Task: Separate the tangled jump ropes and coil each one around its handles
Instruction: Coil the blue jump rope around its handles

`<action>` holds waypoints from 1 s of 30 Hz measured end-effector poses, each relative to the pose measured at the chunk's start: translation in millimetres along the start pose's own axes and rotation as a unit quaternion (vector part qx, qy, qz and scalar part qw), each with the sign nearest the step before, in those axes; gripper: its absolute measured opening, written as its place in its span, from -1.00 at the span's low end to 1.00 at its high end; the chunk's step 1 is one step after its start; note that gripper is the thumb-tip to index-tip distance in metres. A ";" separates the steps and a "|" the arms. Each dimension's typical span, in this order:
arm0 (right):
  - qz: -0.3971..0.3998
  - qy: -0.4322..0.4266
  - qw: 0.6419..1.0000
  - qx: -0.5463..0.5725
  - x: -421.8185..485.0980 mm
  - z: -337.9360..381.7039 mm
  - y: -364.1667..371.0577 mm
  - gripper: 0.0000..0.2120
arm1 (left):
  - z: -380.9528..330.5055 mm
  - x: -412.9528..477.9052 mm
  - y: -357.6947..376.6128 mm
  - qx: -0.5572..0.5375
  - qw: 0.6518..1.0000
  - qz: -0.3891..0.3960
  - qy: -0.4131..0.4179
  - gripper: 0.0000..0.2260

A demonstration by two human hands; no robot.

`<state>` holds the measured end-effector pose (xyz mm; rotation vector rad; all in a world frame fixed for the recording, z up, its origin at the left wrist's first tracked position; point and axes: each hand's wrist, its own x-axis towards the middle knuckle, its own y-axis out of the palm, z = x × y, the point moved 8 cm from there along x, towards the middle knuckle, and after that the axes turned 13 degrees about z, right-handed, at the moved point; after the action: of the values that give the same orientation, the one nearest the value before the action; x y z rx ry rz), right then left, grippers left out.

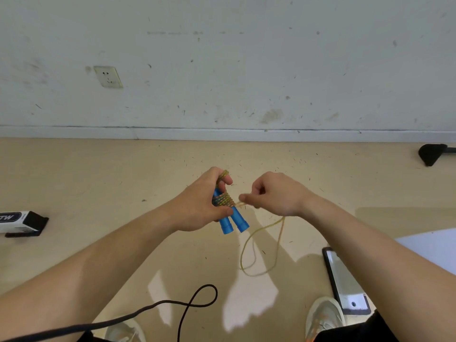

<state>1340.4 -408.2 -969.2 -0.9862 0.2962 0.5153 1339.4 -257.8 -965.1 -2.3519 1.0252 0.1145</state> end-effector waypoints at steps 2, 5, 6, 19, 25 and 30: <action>-0.005 -0.008 0.999 0.045 -1.2 -1.8 -4.5 -0.61 | 6.7 1.9 -2.2 0.015 1.000 -0.018 -0.005 -0.57; 0.029 -0.024 0.970 0.239 -3.9 2.1 3.5 -0.67 | 13.4 4.1 -7.2 0.048 0.995 -0.086 -0.003 -0.58; 0.034 -0.028 0.951 0.305 -4.9 5.8 8.4 -0.69 | 15.1 4.1 -9.7 0.056 0.991 -0.119 -0.002 -0.59; -0.078 -0.041 0.936 0.340 -11.9 32.2 60.0 -0.72 | 50.7 -7.2 -6.9 -0.357 0.882 -0.305 -0.049 -0.70; -0.145 -0.075 0.977 0.140 -15.8 46.5 52.5 -0.68 | 47.9 -6.6 0.1 -0.416 0.860 -0.286 -0.068 -0.43; -0.174 -0.076 0.976 0.111 -20.2 50.4 62.1 -0.69 | 48.5 -8.2 -4.3 -0.408 0.855 -0.313 -0.072 -0.49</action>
<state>1290.2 -343.3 -977.7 -0.7558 0.0394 0.2292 1343.5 -224.5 -1001.2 -3.2458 0.0496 0.5525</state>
